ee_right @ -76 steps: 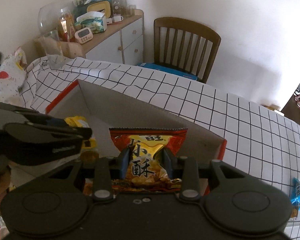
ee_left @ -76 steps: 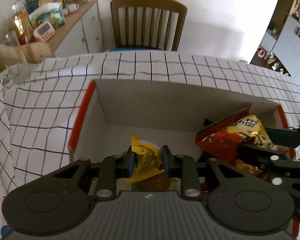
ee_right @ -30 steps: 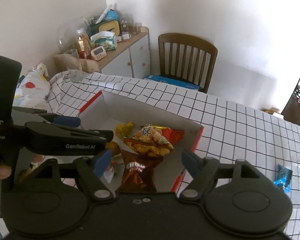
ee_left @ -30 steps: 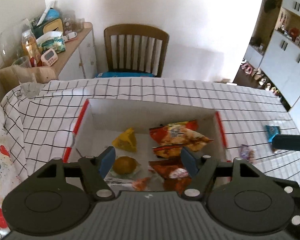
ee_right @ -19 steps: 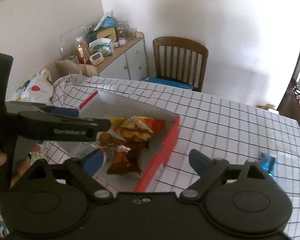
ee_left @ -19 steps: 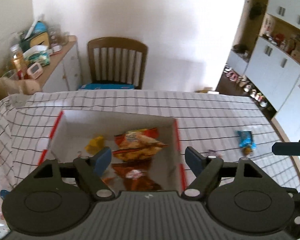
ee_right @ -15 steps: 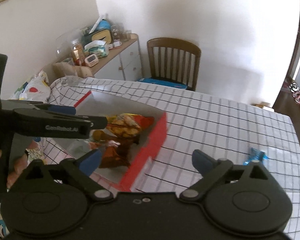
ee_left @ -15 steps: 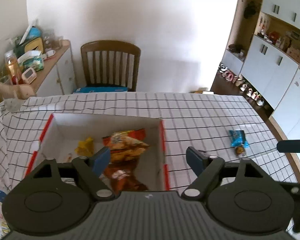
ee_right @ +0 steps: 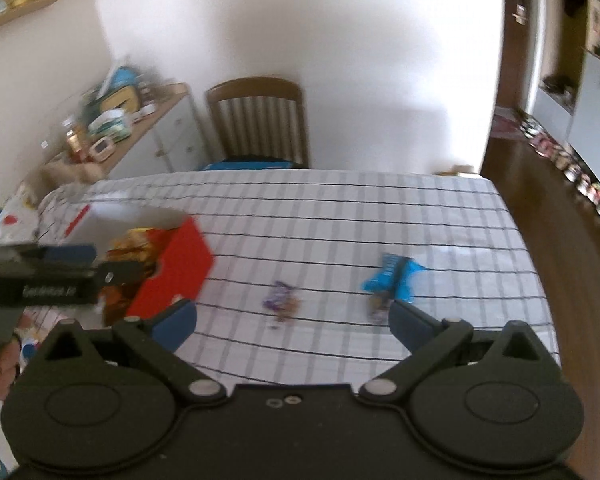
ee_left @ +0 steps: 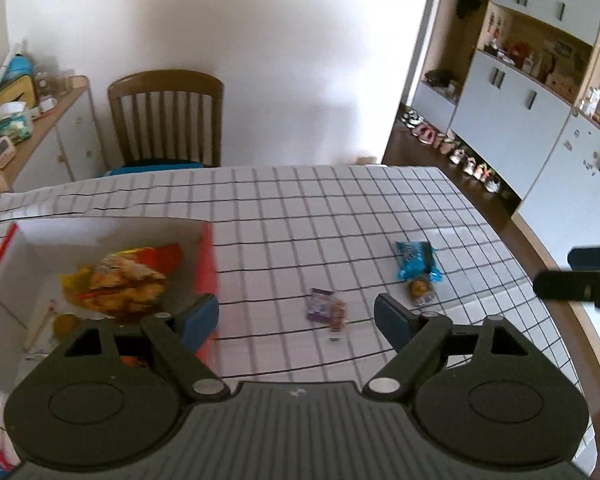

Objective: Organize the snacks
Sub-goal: 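Move both open tools back toward the blue packet and purple candy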

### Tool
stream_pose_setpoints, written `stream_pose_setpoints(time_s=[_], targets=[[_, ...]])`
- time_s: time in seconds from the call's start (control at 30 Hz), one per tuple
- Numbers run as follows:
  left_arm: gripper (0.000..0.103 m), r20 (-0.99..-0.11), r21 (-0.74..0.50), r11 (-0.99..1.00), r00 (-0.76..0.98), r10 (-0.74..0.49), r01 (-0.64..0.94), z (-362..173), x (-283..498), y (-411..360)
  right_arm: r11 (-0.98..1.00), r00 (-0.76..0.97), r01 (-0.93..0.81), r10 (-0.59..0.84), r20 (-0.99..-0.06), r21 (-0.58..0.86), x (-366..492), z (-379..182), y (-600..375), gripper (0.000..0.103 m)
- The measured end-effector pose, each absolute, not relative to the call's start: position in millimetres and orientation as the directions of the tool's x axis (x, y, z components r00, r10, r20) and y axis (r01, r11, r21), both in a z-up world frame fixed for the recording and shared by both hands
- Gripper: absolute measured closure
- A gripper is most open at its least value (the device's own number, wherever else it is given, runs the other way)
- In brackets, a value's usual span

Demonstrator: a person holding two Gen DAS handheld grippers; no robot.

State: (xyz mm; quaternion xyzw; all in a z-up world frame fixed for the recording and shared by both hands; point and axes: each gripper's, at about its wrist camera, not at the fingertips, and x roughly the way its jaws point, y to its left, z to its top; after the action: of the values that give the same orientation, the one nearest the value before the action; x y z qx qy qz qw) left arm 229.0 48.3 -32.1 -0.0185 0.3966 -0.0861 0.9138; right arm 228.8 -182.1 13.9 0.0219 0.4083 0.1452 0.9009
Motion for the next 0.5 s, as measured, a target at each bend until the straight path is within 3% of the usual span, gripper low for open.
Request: stream_pose_setpoints(time_s=[0.5], targets=[[0.018, -0.744, -0.052, 0.979, 0.647, -0.168, 0.195, -92, 251, -12, 0.978, 0.614, -0.128, 0.211, -0.761, 0.168, 285, -24, -248, 0.0]])
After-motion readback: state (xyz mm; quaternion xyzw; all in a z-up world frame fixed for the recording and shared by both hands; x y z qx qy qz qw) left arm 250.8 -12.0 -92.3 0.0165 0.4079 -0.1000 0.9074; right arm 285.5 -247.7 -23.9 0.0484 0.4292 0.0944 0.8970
